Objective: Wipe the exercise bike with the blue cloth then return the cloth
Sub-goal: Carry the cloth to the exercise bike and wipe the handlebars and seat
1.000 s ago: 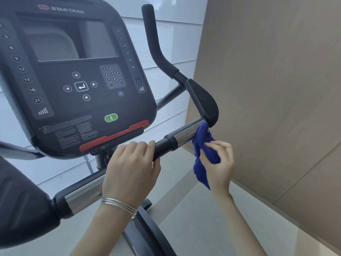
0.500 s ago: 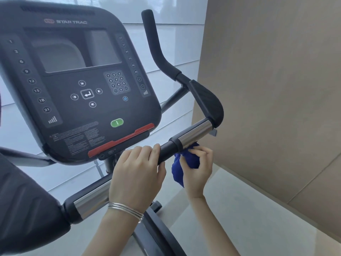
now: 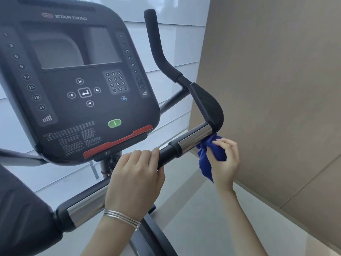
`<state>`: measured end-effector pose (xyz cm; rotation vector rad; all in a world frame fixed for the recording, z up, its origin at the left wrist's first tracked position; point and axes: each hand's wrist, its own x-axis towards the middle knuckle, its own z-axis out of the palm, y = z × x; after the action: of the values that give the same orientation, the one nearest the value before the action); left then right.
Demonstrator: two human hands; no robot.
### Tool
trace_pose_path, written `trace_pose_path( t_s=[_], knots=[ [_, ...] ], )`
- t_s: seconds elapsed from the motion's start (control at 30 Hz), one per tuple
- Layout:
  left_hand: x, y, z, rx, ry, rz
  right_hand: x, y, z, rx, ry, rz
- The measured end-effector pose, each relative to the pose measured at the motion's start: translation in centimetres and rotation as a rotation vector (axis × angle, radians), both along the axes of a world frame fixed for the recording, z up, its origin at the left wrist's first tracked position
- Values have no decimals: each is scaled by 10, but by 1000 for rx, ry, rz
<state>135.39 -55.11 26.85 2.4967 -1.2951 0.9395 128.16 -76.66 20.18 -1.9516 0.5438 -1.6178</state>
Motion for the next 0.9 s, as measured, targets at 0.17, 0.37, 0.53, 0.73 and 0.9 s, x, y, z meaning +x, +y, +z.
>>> trace_pose_path(
  t_s=[0.17, 0.37, 0.53, 0.73, 0.9],
  knots=[
    [-1, -2, 3, -17, 16, 18, -21, -4, 36, -222, -26, -12],
    [-5, 6, 13, -149, 136, -161, 1, -8, 120, -141, 422, 200],
    [-6, 39, 28, -115, 139, -236, 13, 15, 138, -185, 736, 271],
    [26, 110, 52, -11, -11, -263, 12, 94, 128, -322, 699, 366],
    [57, 149, 74, 47, -133, -326, -6, 142, 123, -219, 546, 304]
  ],
)
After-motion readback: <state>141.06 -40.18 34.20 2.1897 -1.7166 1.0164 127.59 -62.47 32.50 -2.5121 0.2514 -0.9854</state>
